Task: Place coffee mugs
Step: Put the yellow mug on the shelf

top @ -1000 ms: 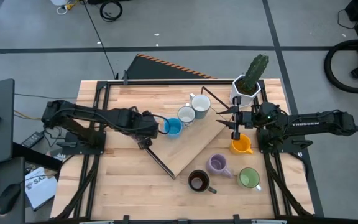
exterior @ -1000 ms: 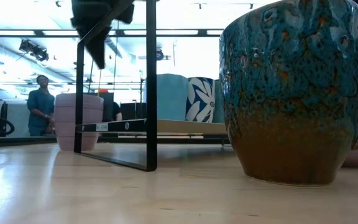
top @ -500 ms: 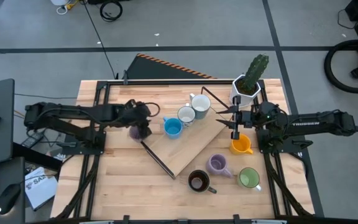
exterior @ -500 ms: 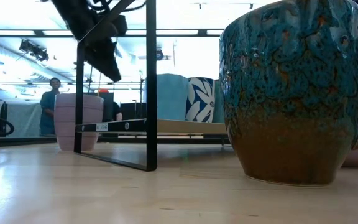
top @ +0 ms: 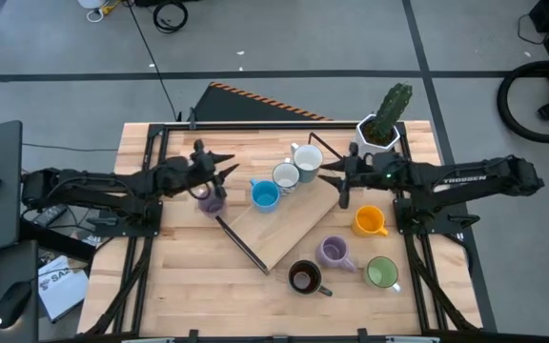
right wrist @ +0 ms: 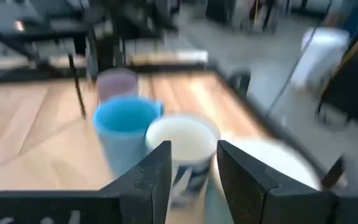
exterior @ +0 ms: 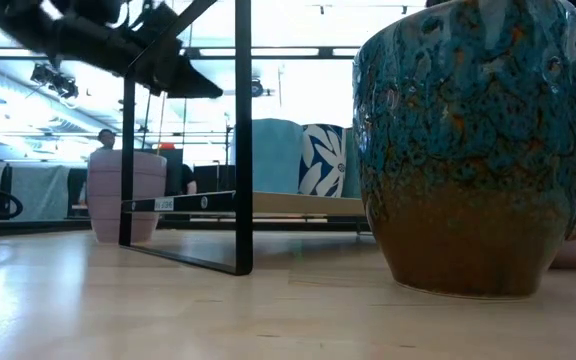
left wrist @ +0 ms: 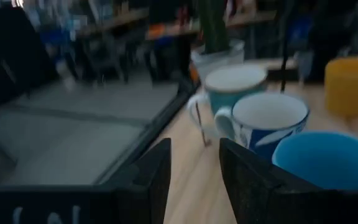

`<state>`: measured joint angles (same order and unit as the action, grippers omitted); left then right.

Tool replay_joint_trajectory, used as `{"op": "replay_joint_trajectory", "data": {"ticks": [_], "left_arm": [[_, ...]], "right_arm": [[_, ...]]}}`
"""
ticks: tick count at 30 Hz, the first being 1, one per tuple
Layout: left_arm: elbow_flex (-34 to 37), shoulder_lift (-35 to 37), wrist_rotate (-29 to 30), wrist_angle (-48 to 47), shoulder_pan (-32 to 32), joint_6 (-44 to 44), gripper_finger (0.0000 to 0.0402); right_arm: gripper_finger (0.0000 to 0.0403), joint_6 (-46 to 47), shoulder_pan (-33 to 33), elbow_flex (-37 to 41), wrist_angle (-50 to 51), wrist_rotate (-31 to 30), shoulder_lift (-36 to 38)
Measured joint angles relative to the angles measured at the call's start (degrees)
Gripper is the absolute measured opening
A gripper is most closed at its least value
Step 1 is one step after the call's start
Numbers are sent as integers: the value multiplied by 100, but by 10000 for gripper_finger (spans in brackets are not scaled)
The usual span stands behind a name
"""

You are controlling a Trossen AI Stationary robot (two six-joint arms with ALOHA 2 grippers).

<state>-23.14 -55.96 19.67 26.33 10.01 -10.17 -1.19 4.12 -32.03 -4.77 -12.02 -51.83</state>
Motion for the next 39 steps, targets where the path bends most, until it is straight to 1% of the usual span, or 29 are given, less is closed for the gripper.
{"op": "replay_joint_trajectory", "data": {"ticks": [3, 6, 8, 11, 14, 16, 21, 23, 25, 28, 30, 32, 34, 37, 39], "left_arm": [[522, 0, -191, 1194, 54, -268, 142], [828, 4, -181, 1941, 82, -486, 142], [913, 25, -173, 2076, 82, -508, 142], [956, 31, -173, 1995, 69, -438, 142], [968, 22, -180, 1844, 70, -518, 142], [968, 27, -171, 2005, 74, -674, 142], [966, 28, -287, 2275, 95, -729, 142], [966, 28, -592, 2270, 171, -759, 142], [966, 28, -1105, 2273, 315, -685, 142], [925, 22, -2029, 2214, 554, -429, 141], [891, 20, -2383, 2191, 662, -321, 141], [872, 20, -2414, 2231, 722, -289, 141], [872, 20, -2315, 2260, 764, -294, 141], [872, 20, -2152, 2268, 820, -296, 141], [872, 20, -2129, 2268, 832, -296, 141]], "right_arm": [[135, 538, -290, -577, 1088, -429, -366], [135, 1170, -523, -1246, 2177, -635, -730], [135, 1616, -623, -1750, 2967, -622, -938], [135, 2281, -719, -2442, 4192, -566, -1239], [135, 2801, -740, -3012, 5113, -293, -1480], [135, 3075, -739, -3211, 5488, 27, -1593], [135, 3676, -738, -3281, 5580, 1181, -1671], [135, 4103, -737, -3279, 5766, 1623, -1686], [135, 4600, -751, -3279, 6017, 1931, -1706], [133, 5188, -949, -3277, 6547, 2112, -1773], [129, 5480, -1109, -3317, 6932, 2256, -1863], [125, 5765, -1264, -3460, 7392, 2348, -2037], [122, 5945, -1409, -3691, 7835, 2371, -2277], [118, 5920, -1530, -4063, 8605, 2373, -2732], [117, 5738, -1549, -4218, 8944, 2333, -2976]]}}
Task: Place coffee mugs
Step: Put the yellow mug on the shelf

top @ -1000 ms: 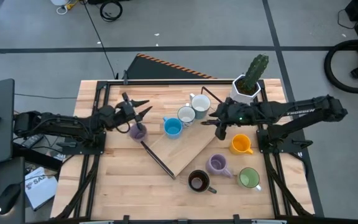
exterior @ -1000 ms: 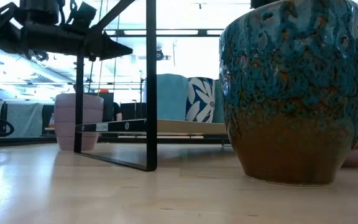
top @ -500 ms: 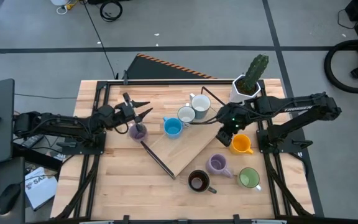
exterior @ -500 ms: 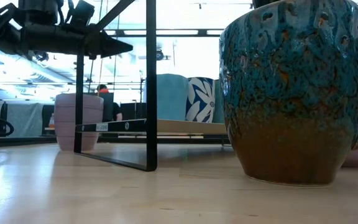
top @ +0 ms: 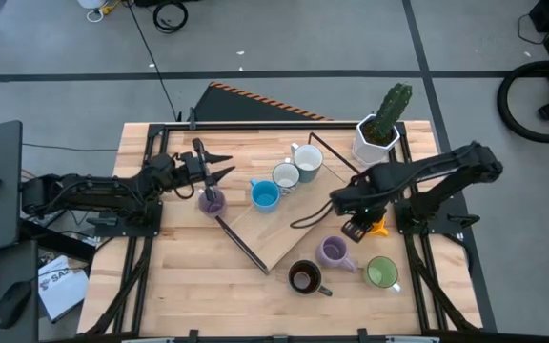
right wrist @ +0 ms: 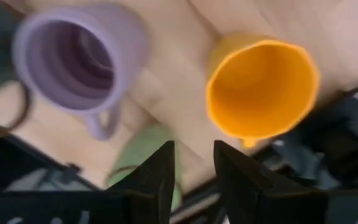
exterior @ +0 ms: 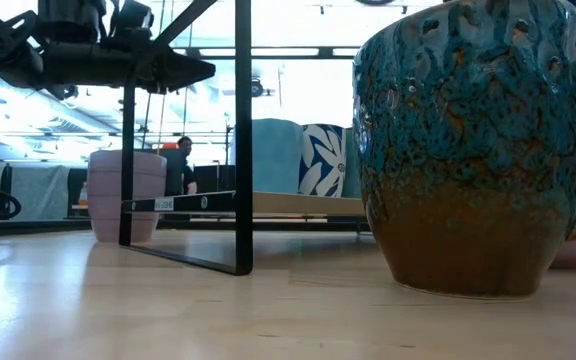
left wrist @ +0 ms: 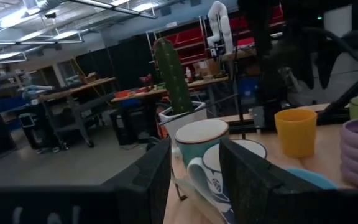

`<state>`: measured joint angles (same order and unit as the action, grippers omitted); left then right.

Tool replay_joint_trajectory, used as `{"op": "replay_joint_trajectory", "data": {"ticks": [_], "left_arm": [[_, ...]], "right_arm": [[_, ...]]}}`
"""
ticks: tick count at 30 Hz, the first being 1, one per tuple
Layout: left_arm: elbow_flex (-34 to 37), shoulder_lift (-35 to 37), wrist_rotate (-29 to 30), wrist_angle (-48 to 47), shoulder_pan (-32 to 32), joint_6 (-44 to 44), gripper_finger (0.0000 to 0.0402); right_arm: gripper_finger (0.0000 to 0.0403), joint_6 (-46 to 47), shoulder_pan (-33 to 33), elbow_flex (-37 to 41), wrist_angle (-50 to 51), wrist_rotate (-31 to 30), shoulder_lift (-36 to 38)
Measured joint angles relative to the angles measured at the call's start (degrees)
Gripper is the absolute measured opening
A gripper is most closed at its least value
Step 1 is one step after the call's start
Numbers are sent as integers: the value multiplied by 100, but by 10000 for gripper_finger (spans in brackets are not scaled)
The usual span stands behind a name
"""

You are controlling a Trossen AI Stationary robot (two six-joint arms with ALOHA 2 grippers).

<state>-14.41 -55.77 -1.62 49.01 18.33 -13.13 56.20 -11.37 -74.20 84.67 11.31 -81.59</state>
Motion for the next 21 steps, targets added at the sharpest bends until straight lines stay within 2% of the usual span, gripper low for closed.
{"op": "replay_joint_trajectory", "data": {"ticks": [4, 9, 21], "left_arm": [[0, -2, 4, -27, -1, 2, 141], [-2, -7, 8, -96, -1, 3, 141], [-2, -7, 8, -136, -1, -13, 141]], "right_arm": [[117, -261, 76, -2, 73, -165, -325], [127, -321, 302, 159, 74, -93, -534], [166, -244, 264, 1264, -721, -286, -346]]}}
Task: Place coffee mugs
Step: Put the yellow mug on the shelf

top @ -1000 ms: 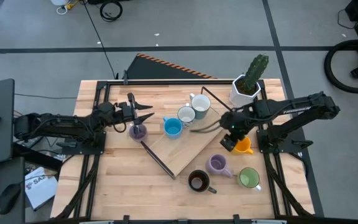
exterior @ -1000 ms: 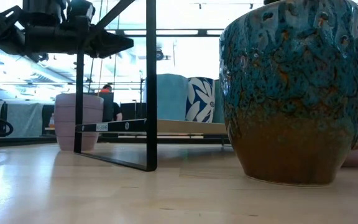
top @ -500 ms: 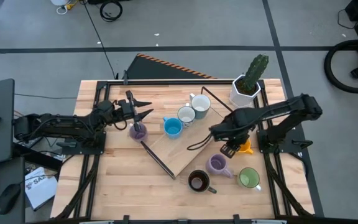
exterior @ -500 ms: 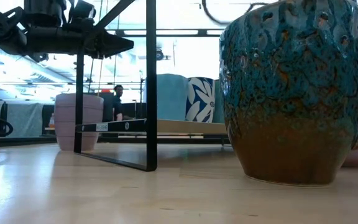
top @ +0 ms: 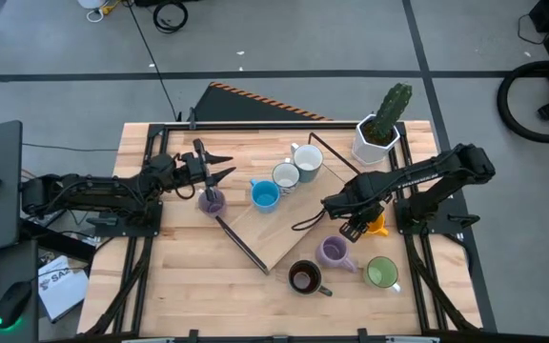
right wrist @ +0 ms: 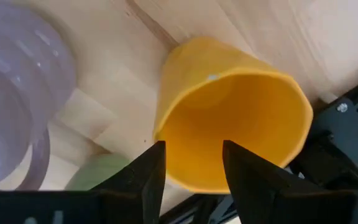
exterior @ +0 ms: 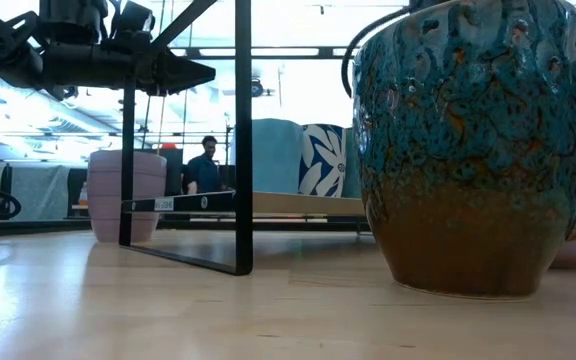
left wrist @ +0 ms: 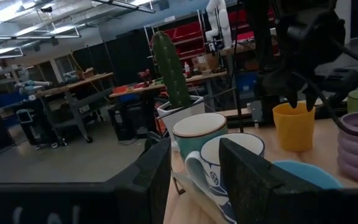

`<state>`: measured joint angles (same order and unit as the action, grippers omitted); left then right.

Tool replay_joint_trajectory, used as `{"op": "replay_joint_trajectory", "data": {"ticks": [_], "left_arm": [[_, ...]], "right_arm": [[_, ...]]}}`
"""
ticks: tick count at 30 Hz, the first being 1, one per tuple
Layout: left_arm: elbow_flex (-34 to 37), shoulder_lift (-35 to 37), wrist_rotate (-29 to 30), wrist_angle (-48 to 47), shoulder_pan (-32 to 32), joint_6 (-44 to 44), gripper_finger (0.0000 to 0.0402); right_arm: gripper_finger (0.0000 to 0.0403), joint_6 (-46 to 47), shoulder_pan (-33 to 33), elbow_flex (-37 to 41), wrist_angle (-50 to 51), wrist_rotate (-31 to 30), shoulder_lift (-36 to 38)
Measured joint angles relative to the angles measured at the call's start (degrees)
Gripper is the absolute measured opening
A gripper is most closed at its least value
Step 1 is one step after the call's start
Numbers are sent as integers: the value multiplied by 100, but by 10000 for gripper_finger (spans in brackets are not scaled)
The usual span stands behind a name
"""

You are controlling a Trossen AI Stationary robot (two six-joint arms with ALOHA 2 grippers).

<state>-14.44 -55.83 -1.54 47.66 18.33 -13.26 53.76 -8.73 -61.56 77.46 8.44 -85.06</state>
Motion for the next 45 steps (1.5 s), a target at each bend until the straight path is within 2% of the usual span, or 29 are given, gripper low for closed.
{"op": "replay_joint_trajectory", "data": {"ticks": [4, 14, 19, 24, 30, 37, 45], "left_arm": [[0, 0, 0, 0, 0, 0, 141], [-2, -2, 0, -72, 0, 13, 141], [-2, -2, 0, -87, 0, 11, 141], [-2, -2, 0, -90, 0, 15, 141], [-2, -2, 0, -153, 0, 11, 141], [-2, -2, 0, -184, 0, 0, 141], [-2, -2, -2, -190, 0, 2, 141]], "right_arm": [[167, 2, -68, 159, -313, -26, 4], [165, -22, -65, 172, -179, 196, 94], [165, -31, -55, -125, -42, 343, 181], [165, 293, -70, -545, -175, 122, 181], [165, 936, -203, -557, -339, -116, 179], [166, 1341, -484, -150, -795, -119, 175], [162, 1306, -579, 512, -1001, -588, 175]]}}
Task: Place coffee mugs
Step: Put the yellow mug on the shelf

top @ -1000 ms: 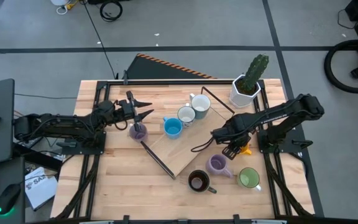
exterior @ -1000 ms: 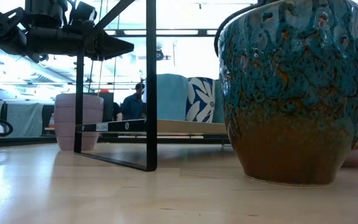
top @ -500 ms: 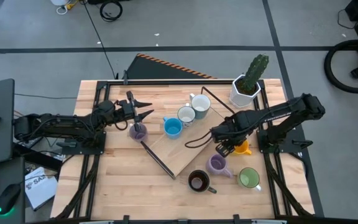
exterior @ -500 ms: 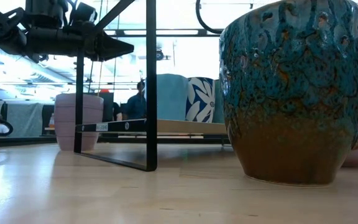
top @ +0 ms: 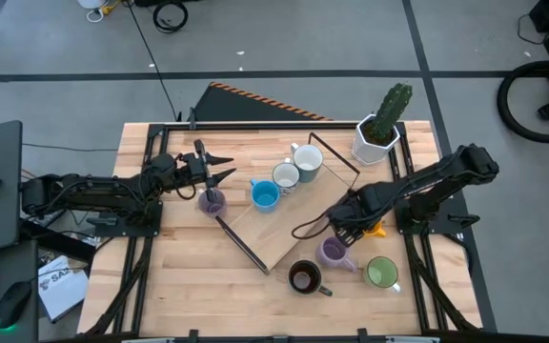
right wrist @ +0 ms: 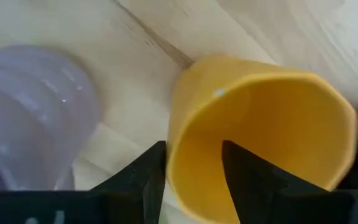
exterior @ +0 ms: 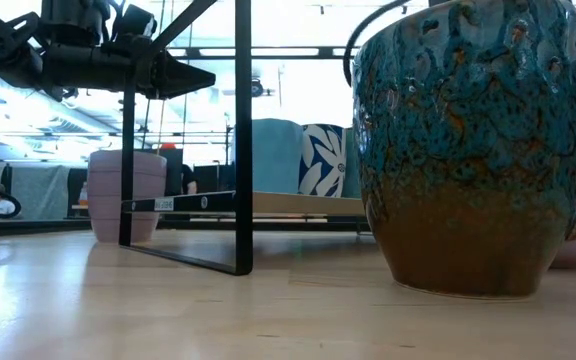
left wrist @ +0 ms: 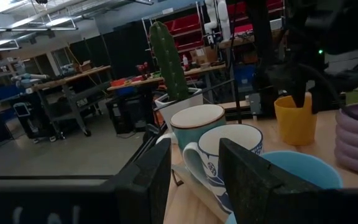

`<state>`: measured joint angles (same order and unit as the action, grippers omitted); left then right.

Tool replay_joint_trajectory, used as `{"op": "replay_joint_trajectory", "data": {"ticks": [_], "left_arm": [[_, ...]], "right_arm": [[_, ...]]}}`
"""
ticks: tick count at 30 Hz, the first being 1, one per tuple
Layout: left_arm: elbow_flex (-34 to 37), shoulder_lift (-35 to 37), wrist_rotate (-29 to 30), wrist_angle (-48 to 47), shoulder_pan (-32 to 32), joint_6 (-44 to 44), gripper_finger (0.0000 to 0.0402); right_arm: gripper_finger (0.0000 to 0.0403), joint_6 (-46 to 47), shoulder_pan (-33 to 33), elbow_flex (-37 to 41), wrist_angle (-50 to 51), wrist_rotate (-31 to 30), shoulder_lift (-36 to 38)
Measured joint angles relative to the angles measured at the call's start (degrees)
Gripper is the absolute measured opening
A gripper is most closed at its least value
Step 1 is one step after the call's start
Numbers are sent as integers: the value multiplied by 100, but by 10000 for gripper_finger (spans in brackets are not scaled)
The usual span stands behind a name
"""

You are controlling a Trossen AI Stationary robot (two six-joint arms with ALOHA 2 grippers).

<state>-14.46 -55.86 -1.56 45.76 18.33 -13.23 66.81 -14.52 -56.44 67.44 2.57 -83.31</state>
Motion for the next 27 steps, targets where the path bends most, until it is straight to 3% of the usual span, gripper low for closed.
{"op": "replay_joint_trajectory", "data": {"ticks": [7, 14, 27], "left_arm": [[0, 0, 2, -18, 0, 0, 141], [0, 0, 2, -23, 0, 0, 141], [0, 0, 2, -20, 0, -4, 141]], "right_arm": [[118, -510, 2, 334, -591, 29, 0], [23, -648, 143, -34, -369, 384, 0], [25, -865, 576, -1649, 418, -275, -4]]}}
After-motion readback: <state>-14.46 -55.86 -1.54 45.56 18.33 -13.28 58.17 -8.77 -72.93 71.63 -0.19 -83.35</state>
